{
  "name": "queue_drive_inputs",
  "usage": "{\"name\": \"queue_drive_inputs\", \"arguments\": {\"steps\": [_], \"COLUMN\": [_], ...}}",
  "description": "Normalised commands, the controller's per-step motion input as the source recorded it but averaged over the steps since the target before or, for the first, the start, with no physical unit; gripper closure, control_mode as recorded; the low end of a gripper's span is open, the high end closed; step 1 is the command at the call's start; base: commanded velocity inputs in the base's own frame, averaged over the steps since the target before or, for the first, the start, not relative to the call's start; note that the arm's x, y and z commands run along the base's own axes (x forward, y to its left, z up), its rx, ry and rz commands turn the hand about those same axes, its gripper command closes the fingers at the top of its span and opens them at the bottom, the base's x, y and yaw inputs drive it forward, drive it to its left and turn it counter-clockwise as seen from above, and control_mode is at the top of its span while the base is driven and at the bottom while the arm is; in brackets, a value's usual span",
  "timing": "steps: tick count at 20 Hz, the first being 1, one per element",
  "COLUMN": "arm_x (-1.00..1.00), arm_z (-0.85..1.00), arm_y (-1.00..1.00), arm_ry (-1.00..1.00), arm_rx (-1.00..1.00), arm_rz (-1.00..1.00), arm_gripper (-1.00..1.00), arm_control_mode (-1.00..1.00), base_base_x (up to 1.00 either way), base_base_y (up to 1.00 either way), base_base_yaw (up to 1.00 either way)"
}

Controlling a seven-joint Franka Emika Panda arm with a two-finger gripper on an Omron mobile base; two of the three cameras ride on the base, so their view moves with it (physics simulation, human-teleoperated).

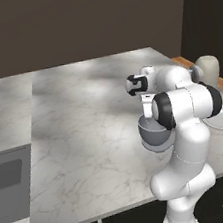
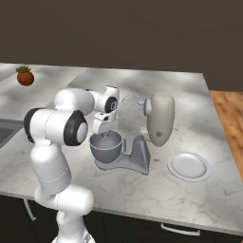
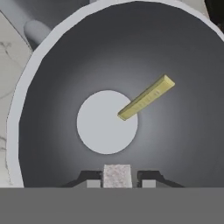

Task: Add butter and sugar cubes to the stand mixer bowl and then turn on the stand mixer to begin making frosting.

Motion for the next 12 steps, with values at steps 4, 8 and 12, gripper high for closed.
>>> {"name": "queue_drive_inputs", "arguments": {"steps": [4, 8, 12], "arm_x": [-0.15, -0.17, -0.30], "arm_z": [0.03, 0.25, 0.56], "arm_y": [0.00, 0.00, 0.12], "arm_ry": [-0.04, -0.05, -0.12], "arm_rx": [0.00, -0.01, -0.08], "arm_rz": [0.00, -0.01, -0.02], "arm_gripper": [-1.00, -1.00, -1.00], "arm_control_mode": [-1.00, -1.00, -1.00], "base_base_x": [0.00, 0.00, 0.00], "base_base_y": [0.00, 0.00, 0.00], "base_base_yaw": [0.00, 0.00, 0.00]}}
